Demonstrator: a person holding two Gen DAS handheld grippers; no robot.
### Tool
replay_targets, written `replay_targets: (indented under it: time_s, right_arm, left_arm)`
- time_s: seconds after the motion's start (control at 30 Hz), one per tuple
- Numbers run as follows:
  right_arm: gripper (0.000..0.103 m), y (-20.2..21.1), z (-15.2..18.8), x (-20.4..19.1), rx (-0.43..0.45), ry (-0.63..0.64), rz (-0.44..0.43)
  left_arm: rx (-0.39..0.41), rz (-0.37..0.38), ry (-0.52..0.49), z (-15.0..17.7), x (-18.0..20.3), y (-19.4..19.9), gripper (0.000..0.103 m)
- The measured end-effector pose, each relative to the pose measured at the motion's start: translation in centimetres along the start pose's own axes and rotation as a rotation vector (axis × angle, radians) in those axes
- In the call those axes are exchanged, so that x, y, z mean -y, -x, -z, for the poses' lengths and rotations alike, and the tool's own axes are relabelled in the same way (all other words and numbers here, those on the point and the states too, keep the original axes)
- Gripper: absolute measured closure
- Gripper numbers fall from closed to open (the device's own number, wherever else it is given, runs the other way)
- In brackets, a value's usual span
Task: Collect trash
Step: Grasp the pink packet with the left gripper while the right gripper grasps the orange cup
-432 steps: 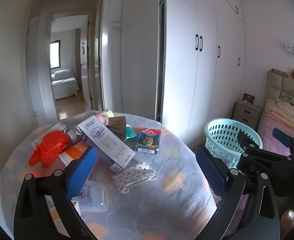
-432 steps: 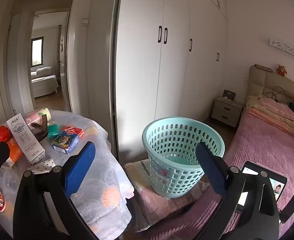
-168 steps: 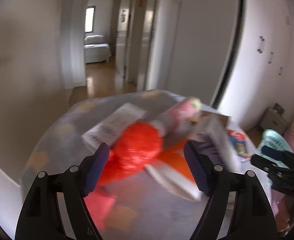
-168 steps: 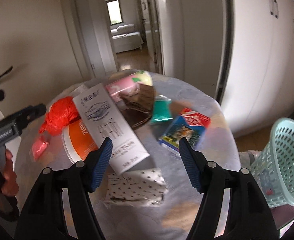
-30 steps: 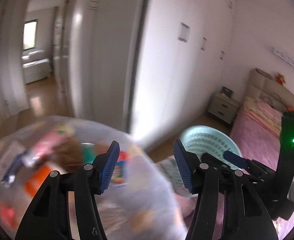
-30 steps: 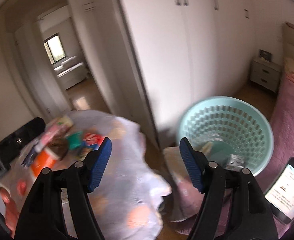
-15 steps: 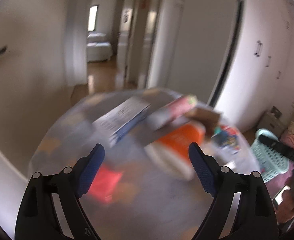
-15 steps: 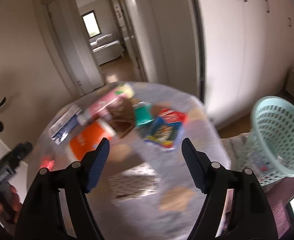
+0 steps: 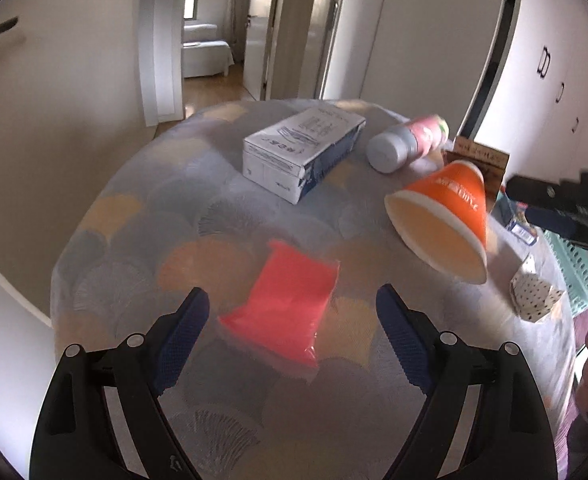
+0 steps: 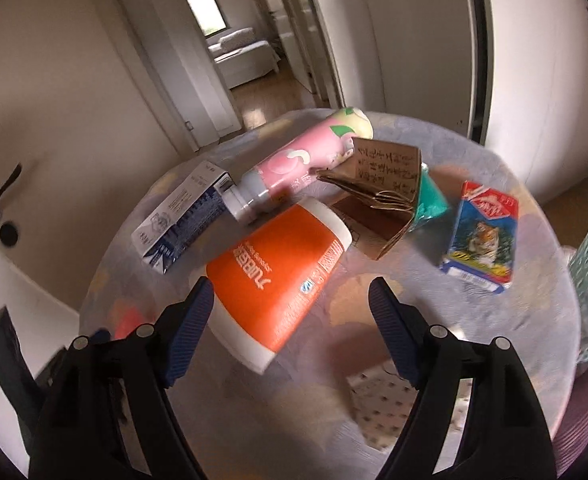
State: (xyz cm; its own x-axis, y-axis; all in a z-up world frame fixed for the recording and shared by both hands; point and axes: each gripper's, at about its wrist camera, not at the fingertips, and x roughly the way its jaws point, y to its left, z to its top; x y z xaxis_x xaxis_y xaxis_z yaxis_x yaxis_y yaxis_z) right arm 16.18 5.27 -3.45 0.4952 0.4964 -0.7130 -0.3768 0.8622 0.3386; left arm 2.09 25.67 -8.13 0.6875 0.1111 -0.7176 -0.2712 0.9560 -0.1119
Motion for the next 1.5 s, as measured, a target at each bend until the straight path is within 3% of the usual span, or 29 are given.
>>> replay_targets:
  time_s: [0.13, 0.27, 0.67, 0.83, 1.13, 1.2, 1.3, 1.5]
  right_arm:
    - [0.027, -1.3, -0.1, 0.8, -0.013, -0.108, -0.015]
    - [0.027, -3.2, -0.3, 1.7, -0.060, -0.172, -0.020]
    - [0.027, -6.7, -0.5, 0.2, -0.114, -0.199, -0.070]
    - [0.039, -6.5, -0.3, -0.8, -0.107, -0.144, -0.070]
    - [0.058, -2.7, -0.1, -2.4, -0.005, -0.001, -0.052]
    - [0.060, -1.7, 0.0, -2.9, 0.018, 0.032, -0.045]
    - [0.060, 0.0, 0.3, -3.0, 0.058, 0.069, -0.043]
    - [0.060, 3.6, -0.4, -1.5, 0.145, 0.071, -0.035]
  left_arm:
    - [-0.018, 0.007, -0.063, 0.4, 1.2, -0.5, 0.033]
    - [-0.033, -0.013, -0.089, 0.9, 1.6, -0.7, 0.060]
    - [-0.018, 0.006, -0.079, 1.2, 1.7, 0.1, 0.061]
    - [-0.008, 0.010, -0.065, 1.3, 1.4, 0.5, 0.061]
    - [-0.001, 0.022, -0.055, 1.3, 1.3, 0.9, 0.062]
    - [0.020, 0.045, -0.039, 1.1, 1.3, 1.2, 0.063]
    - [0.070, 0.144, 0.011, 0.8, 1.0, 2.5, 0.063]
    - [0.107, 0.164, -0.040, -0.5, 3.6, 3.7, 0.063]
